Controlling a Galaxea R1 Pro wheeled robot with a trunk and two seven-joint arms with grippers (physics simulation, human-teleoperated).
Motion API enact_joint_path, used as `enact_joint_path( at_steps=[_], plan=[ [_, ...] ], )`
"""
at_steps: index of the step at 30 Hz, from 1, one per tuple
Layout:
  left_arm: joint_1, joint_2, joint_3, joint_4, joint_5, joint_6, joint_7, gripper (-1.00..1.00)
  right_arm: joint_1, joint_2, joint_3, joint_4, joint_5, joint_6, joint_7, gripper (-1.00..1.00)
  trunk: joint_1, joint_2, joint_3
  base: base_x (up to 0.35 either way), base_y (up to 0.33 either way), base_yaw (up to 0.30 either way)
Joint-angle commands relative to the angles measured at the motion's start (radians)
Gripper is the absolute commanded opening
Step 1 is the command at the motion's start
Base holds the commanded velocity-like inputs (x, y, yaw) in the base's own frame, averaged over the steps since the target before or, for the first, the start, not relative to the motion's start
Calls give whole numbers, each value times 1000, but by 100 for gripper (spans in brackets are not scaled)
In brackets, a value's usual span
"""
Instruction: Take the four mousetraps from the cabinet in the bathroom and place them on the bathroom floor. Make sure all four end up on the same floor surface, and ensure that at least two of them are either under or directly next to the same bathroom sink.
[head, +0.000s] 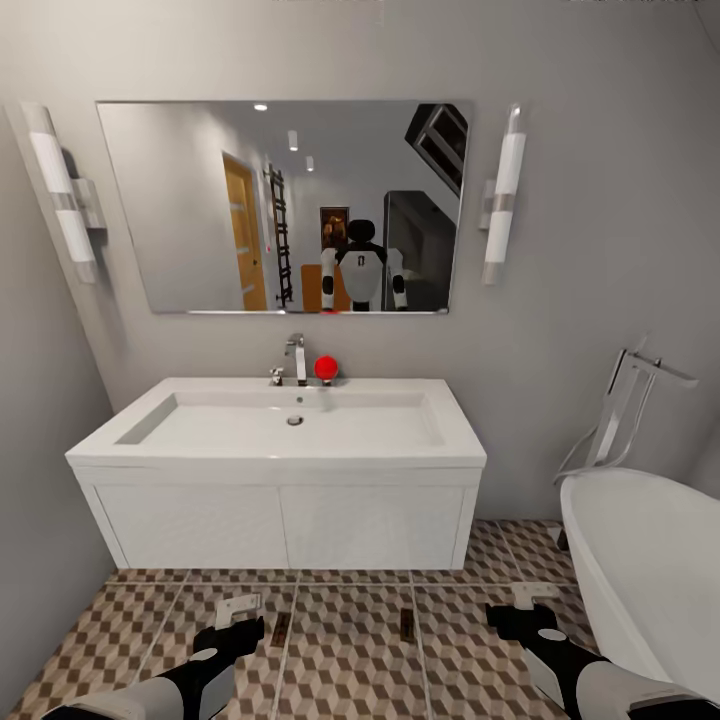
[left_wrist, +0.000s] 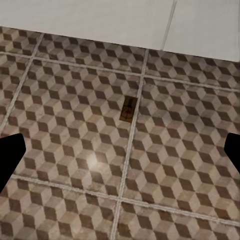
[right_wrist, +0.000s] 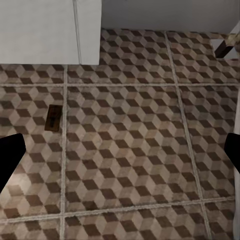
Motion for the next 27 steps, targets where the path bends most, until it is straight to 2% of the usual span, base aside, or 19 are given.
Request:
enact_joint_path(
  at_steps=[1, 9, 27],
  plan=[
    [-2, -1, -8, 4, 6, -7, 2, 100, -1, 0, 9, 1, -10, -3, -1, 100, -4, 7, 2, 0, 0, -18],
    [-2, -1, -8, 4, 6, -7, 2, 100, -1, 0, 8, 1, -10, -3, -1, 100, -35, 63, 27, 0, 0, -152],
    [-2, -1, -8, 4, 6, -7, 2, 100, -1, 0, 9, 1, -9, -4, -1, 100, -104, 189, 84, 0, 0, -267]
  ],
)
